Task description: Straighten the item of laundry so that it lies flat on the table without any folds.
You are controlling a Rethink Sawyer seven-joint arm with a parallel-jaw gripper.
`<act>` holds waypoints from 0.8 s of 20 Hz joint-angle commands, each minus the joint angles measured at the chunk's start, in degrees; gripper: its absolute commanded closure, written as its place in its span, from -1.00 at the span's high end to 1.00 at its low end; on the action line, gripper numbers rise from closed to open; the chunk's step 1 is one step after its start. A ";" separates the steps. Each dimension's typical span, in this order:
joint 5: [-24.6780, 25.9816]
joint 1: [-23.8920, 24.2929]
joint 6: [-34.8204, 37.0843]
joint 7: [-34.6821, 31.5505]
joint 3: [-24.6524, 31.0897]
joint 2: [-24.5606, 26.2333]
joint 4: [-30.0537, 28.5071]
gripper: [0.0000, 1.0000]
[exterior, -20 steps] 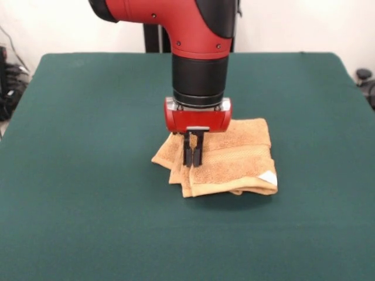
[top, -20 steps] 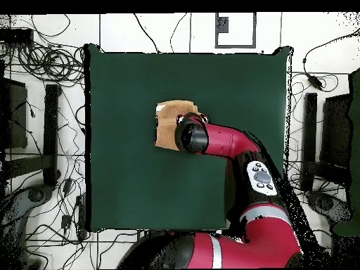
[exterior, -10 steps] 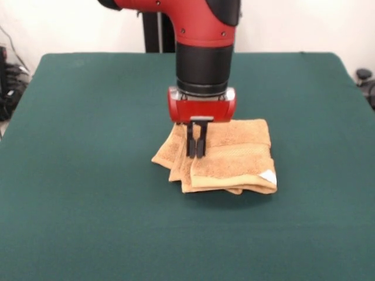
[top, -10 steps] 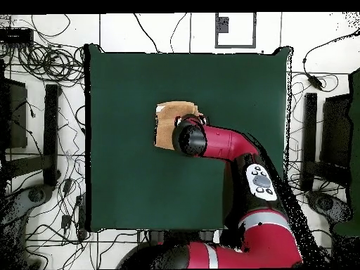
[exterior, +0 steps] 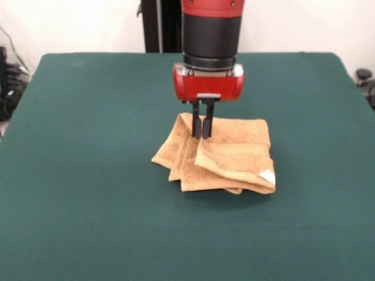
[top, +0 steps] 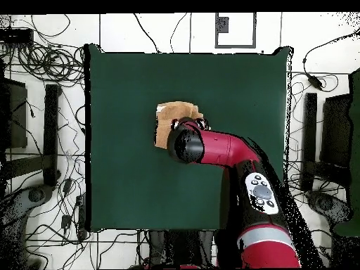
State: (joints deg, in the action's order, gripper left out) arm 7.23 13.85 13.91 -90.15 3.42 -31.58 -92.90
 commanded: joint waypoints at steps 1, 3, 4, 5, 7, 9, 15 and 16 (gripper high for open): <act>-0.82 0.22 -0.07 -9.71 4.01 -0.04 -7.96 -1.00; -0.71 0.74 -0.65 -9.48 4.51 0.03 -8.43 -1.00; -0.60 1.01 -1.03 -9.38 4.76 0.03 -8.74 -1.00; -0.54 1.17 -1.20 -9.30 4.89 0.00 -8.93 -1.00; -0.42 1.59 -1.55 -9.10 5.26 -0.10 -9.43 -1.00; -0.03 2.43 -2.16 -8.60 6.10 -0.47 -10.31 -1.00; 1.13 5.21 -3.53 -8.10 8.08 -4.20 -16.55 -1.00; 1.40 5.28 -3.73 -8.16 7.95 -5.28 -17.66 -1.00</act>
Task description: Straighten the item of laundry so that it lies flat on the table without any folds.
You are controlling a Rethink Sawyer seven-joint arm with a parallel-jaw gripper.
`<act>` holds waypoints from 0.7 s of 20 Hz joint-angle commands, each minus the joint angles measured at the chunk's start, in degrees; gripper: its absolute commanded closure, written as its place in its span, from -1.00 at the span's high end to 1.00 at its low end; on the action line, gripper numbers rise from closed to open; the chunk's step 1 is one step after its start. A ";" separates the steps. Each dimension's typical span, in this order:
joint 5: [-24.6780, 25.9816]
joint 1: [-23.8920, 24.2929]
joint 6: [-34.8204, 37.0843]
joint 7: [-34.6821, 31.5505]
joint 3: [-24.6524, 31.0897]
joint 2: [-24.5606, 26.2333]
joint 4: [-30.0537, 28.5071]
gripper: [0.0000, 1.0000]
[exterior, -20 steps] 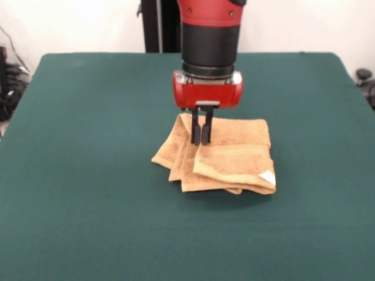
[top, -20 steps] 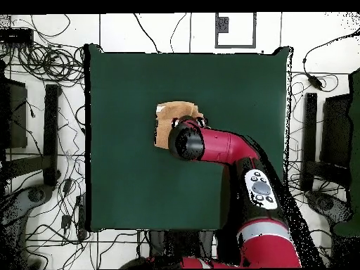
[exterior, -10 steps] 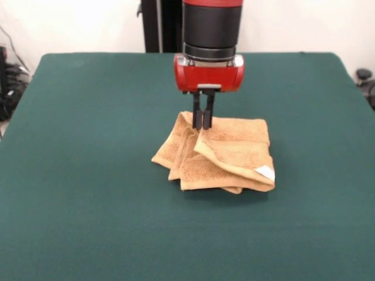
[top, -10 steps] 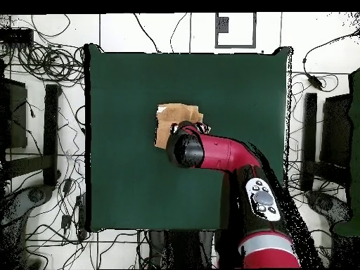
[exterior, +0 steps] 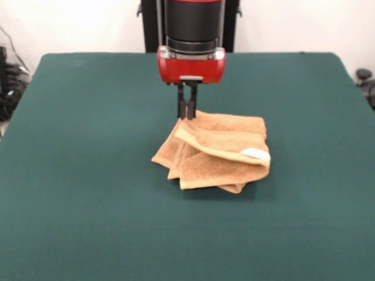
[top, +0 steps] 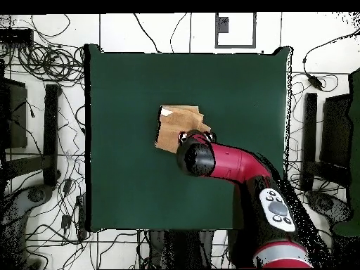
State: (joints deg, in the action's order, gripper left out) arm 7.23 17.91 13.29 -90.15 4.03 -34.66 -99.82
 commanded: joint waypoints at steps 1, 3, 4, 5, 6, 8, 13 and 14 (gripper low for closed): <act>1.47 1.28 -3.15 -8.35 7.14 -3.31 -11.95 -1.00; 1.73 1.65 -3.90 -8.69 7.15 -4.79 -14.06 -1.00; 1.70 1.61 -4.26 -8.97 7.03 -5.20 -14.77 -1.00; 1.59 1.45 -4.31 -9.11 6.81 -5.48 -15.08 -1.00; 1.47 1.28 -4.37 -9.26 6.60 -5.76 -15.38 -1.00; 1.31 1.00 -4.27 -9.15 6.40 -5.85 -15.37 -1.00; 0.92 1.08 -4.26 -8.69 6.77 -5.93 -15.74 -1.00; 0.83 1.08 -4.00 -8.58 6.79 -6.13 -15.82 -1.00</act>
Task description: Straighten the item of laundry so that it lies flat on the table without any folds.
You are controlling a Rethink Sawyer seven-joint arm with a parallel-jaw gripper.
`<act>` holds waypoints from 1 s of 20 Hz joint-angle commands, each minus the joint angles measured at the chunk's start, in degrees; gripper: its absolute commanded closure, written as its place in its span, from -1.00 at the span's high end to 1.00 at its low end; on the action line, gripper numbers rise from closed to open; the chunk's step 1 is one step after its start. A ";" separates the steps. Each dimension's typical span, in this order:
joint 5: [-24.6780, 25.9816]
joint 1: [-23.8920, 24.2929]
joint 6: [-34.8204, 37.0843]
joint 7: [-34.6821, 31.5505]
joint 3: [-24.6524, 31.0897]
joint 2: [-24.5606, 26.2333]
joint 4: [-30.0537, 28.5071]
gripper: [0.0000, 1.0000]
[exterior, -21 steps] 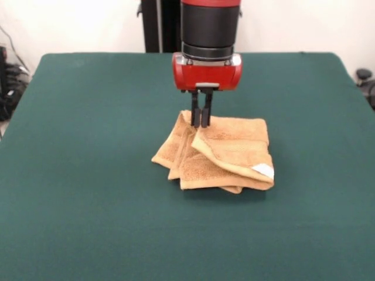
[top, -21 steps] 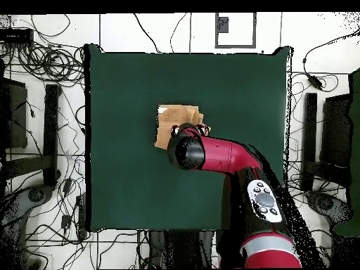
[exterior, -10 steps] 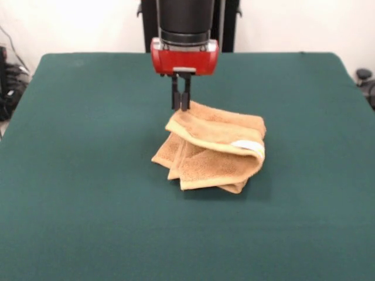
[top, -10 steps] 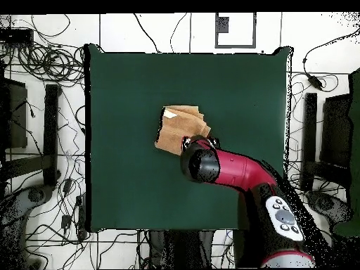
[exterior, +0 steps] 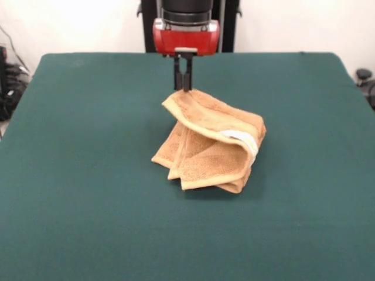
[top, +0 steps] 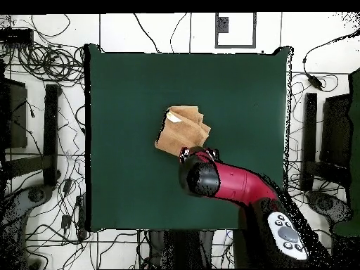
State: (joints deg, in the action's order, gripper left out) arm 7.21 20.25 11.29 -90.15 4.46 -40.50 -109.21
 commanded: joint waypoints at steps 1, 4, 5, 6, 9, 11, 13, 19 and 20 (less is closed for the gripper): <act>0.76 -1.23 -1.81 -8.47 6.46 -0.57 -6.64 -1.00; 0.45 -1.46 -0.50 -8.24 6.38 -2.17 -7.49 -1.00; 0.32 -1.54 0.06 -8.18 6.33 -2.88 -7.91 -1.00; 0.22 -1.91 0.74 -8.20 6.01 -3.88 -8.38 -1.00; -0.51 -3.68 1.53 -9.66 4.36 -6.40 -10.21 -1.00; -0.97 -4.71 1.24 -10.73 3.55 -7.18 -11.01 -1.00; -1.27 -4.71 -0.05 -11.46 3.91 -7.22 -12.13 -1.00; -1.46 -3.43 -2.89 -12.33 5.41 -9.27 -16.71 -1.00; -1.57 -3.39 -2.72 -12.36 5.41 -10.13 -17.48 -1.00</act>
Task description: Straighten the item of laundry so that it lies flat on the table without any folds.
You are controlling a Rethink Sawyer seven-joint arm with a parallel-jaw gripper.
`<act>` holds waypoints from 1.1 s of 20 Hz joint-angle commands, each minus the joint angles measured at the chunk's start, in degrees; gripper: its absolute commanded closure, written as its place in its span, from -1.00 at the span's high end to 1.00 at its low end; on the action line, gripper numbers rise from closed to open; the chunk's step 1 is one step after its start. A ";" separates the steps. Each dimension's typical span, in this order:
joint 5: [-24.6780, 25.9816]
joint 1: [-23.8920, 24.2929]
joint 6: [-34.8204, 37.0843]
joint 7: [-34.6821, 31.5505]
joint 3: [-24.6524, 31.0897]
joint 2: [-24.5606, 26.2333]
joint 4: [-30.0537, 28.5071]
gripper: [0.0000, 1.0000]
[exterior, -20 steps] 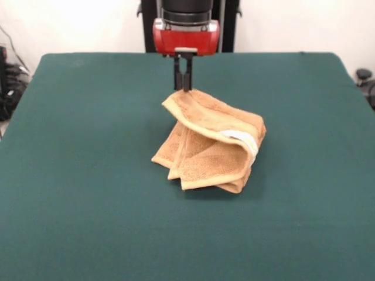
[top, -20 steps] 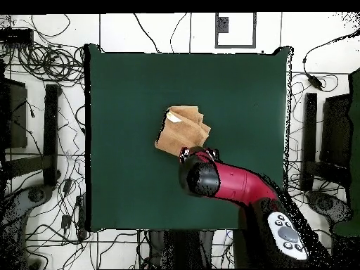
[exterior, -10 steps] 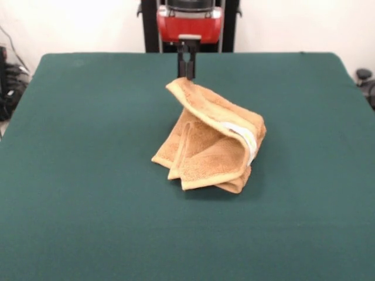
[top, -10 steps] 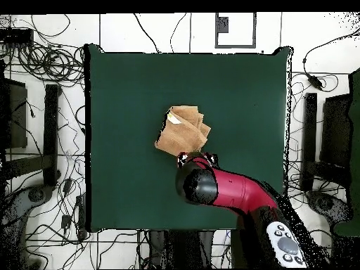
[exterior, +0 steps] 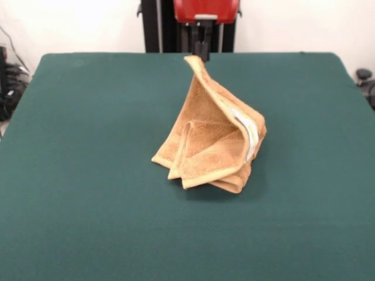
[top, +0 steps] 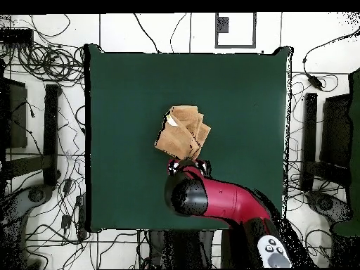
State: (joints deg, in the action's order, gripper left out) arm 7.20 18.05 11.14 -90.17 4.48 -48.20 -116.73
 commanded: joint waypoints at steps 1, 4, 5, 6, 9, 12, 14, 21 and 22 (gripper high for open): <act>-1.53 -1.21 -2.56 -12.35 5.31 -3.15 -10.52 -1.00; -1.72 -0.73 -3.01 -12.40 5.83 -4.68 -12.32 -1.00; -1.77 -0.57 -3.18 -12.41 5.97 -5.08 -12.81 -1.00; -1.75 -0.45 -3.41 -12.39 6.06 -5.26 -13.10 -1.00; -1.60 0.62 -4.61 -12.05 7.08 -5.01 -13.98 -1.00; -0.84 2.49 -5.97 -11.24 8.45 -4.63 -15.18 -1.00; -0.32 3.80 -6.88 -10.85 9.40 -4.39 -16.05 -1.00; 0.79 5.44 -7.86 -10.38 10.46 -5.60 -18.48 -1.00; 0.76 4.73 -7.84 -10.34 9.78 -5.35 -17.90 -1.00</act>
State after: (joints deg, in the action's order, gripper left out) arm 7.19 23.78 5.95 -90.17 8.15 -53.64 -129.27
